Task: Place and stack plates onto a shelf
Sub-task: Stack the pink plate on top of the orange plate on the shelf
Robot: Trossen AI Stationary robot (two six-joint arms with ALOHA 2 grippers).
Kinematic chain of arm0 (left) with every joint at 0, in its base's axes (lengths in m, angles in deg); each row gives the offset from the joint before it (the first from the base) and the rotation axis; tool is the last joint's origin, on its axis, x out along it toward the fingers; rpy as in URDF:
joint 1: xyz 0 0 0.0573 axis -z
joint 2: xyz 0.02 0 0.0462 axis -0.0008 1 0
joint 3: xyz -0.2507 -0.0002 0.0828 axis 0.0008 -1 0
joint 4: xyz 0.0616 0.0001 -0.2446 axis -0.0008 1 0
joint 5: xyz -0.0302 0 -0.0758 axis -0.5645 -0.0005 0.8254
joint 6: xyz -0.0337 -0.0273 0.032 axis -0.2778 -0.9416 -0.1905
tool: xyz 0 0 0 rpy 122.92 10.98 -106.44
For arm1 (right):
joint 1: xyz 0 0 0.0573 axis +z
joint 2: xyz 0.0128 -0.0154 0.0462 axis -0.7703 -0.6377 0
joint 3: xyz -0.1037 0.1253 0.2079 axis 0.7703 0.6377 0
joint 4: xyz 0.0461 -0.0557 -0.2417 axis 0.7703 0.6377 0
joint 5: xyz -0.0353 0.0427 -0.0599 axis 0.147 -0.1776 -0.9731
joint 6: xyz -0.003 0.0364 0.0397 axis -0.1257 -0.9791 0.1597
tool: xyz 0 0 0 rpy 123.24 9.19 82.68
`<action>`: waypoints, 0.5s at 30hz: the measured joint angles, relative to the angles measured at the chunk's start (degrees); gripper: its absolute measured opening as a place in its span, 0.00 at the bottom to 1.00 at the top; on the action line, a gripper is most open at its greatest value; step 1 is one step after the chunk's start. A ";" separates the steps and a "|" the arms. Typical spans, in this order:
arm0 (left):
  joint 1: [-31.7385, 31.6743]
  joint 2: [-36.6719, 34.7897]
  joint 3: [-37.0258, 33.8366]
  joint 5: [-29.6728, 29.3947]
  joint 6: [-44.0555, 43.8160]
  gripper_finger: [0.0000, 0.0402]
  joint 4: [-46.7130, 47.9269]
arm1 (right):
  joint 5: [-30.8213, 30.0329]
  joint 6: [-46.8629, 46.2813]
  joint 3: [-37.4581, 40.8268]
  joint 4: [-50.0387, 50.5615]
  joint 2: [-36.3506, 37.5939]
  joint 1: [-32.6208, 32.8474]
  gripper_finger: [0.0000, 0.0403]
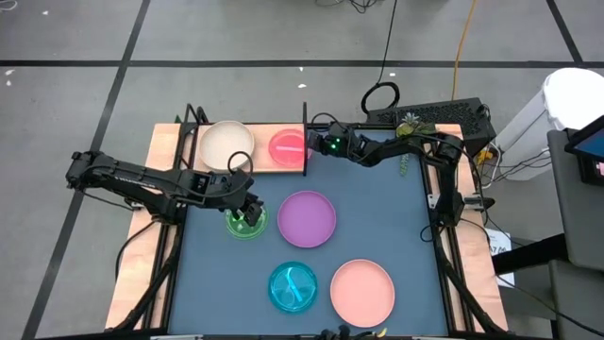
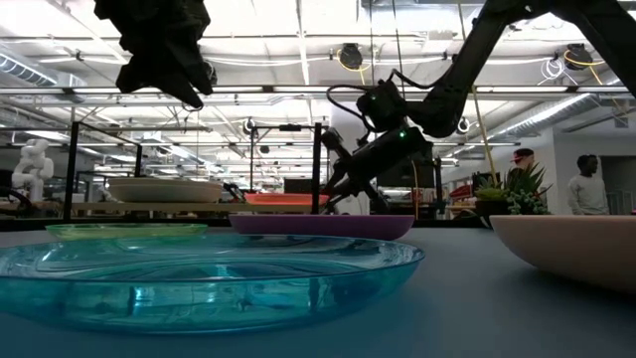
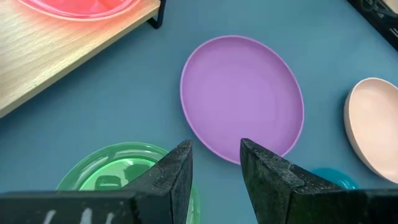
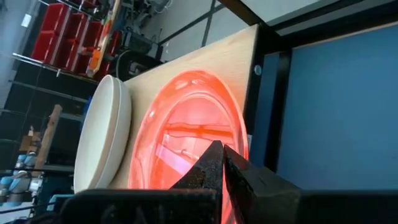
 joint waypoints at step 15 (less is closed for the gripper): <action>0.00 -0.02 0.00 -0.02 1.24 0.34 -0.04 | 2.97 1.84 0.01 14.19 4.66 -2.85 0.00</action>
